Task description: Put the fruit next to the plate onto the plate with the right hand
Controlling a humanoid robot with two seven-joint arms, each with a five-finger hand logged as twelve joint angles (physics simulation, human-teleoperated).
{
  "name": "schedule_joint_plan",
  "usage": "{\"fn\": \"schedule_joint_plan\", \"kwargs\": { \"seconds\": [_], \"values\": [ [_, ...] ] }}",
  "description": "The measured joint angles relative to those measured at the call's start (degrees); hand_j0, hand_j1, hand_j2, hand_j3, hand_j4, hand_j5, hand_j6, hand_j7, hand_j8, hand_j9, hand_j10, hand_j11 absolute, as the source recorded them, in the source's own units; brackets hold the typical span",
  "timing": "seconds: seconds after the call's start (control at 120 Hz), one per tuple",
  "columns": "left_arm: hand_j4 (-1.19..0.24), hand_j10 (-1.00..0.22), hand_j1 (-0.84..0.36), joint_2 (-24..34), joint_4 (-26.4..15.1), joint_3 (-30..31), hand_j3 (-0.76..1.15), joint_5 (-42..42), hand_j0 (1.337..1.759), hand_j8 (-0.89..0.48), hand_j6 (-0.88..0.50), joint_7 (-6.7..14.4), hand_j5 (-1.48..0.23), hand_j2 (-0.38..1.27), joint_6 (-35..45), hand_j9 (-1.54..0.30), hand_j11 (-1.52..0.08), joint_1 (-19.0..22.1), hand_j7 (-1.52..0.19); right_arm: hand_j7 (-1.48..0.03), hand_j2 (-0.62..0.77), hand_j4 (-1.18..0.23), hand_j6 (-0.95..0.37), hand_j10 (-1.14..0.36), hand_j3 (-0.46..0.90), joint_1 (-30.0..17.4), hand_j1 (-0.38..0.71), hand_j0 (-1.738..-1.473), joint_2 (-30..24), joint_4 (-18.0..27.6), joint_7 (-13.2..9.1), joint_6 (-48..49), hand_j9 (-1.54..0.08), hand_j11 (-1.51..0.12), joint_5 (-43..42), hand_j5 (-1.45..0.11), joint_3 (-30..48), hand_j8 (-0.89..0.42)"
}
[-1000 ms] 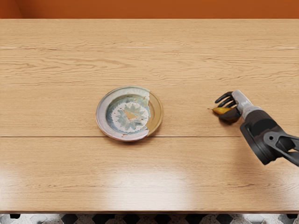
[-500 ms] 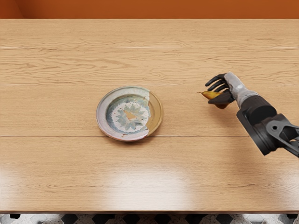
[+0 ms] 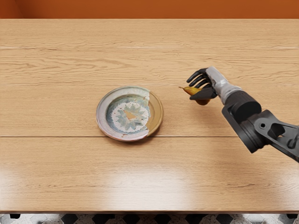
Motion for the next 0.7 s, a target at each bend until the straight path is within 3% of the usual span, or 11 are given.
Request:
{"fn": "schedule_joint_plan", "kwargs": {
  "seconds": [0.7],
  "values": [
    [0.0, 0.0, 0.35, 0.0, 0.0, 0.01, 0.0, 0.0, 1.658, 0.0, 0.0, 0.0, 0.0, 0.0, 0.0, 0.0, 0.0, -0.02, 0.0, -0.92, 0.32, -0.71, -0.68, -0.52, 0.0, 1.28, 0.34, -1.657, 9.31, -0.43, 0.07, -0.14, -0.93, -0.92, -1.46, -0.93, -0.6, -0.58]
  ]
}}
